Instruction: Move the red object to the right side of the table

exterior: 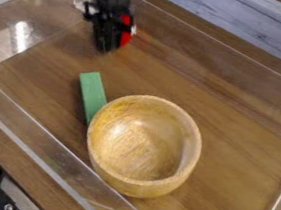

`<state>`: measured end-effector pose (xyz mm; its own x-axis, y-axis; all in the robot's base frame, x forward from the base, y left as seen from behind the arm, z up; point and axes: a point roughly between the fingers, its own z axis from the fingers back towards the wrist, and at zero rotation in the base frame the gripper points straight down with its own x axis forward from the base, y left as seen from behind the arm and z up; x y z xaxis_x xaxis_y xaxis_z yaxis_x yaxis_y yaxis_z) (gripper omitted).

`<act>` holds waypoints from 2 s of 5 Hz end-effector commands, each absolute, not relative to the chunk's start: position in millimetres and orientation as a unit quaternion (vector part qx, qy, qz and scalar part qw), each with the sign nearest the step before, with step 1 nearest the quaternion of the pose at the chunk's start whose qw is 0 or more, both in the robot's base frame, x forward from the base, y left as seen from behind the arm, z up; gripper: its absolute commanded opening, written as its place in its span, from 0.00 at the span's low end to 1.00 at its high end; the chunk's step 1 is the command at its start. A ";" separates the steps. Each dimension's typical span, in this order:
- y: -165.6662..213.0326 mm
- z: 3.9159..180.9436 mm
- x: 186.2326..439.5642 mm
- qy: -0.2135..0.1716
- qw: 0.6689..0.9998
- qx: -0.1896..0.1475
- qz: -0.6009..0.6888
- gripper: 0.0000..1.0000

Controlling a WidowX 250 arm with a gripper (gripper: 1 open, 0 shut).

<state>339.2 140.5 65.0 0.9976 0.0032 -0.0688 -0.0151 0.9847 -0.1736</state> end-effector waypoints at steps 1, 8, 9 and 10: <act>114.5 104.2 348.1 0.000 0.997 -0.072 0.006 0.00; -49.3 115.3 353.9 0.009 0.996 -0.079 -0.027 0.00; -60.3 104.4 351.5 0.015 0.997 -0.079 -0.019 0.00; -85.5 91.2 342.3 0.020 0.997 -0.074 -0.003 0.00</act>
